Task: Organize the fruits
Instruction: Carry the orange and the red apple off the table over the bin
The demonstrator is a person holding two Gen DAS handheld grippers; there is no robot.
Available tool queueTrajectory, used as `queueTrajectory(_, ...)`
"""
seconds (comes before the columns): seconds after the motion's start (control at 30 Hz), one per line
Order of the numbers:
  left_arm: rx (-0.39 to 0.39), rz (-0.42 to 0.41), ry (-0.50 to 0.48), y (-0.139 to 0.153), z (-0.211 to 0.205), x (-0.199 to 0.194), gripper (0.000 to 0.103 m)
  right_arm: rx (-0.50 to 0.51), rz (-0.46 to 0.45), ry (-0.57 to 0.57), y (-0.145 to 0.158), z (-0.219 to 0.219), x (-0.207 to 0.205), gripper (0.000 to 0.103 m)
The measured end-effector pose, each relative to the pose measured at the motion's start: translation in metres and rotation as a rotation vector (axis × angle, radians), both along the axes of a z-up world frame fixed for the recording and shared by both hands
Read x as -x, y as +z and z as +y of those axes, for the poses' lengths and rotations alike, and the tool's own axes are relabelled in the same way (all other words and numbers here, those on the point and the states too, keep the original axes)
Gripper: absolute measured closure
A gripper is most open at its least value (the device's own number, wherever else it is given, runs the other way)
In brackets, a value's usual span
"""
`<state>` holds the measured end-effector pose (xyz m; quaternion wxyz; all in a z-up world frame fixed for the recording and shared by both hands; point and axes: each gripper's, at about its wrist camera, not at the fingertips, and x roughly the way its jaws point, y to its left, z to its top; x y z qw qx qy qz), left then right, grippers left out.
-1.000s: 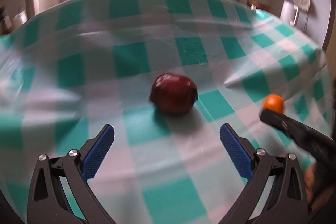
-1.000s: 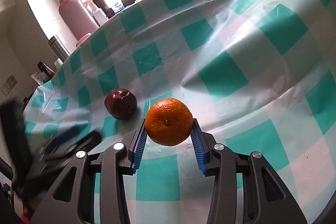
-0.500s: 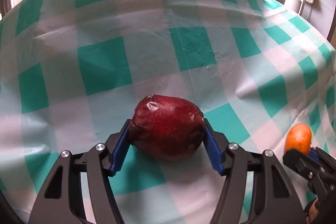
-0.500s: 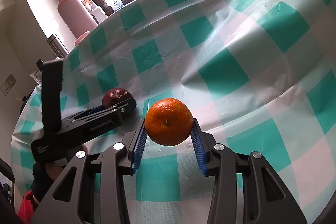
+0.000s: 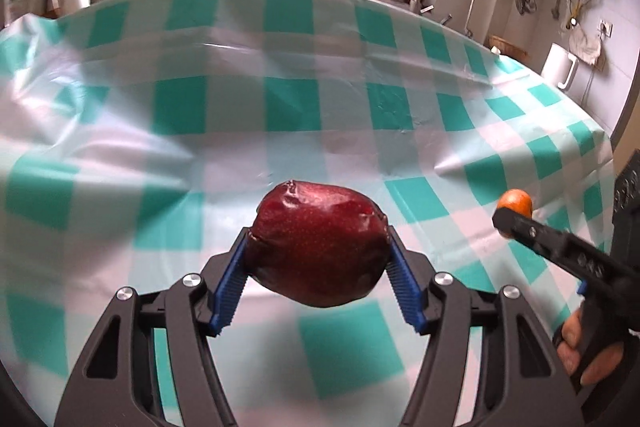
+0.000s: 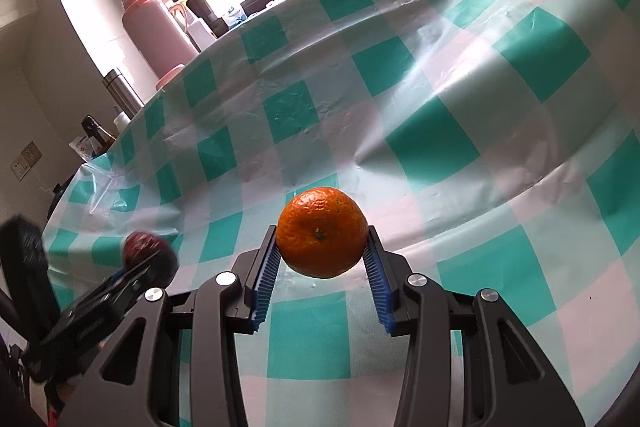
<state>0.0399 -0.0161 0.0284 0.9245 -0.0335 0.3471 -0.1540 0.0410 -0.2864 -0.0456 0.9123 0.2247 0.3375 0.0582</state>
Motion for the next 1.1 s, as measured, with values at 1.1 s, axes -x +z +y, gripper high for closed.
queueTrajectory(1.1,-0.040,-0.129,-0.141,0.017,-0.034,0.183,0.039,0.090,-0.052,0.143,0.015,0.018,0.201,0.061)
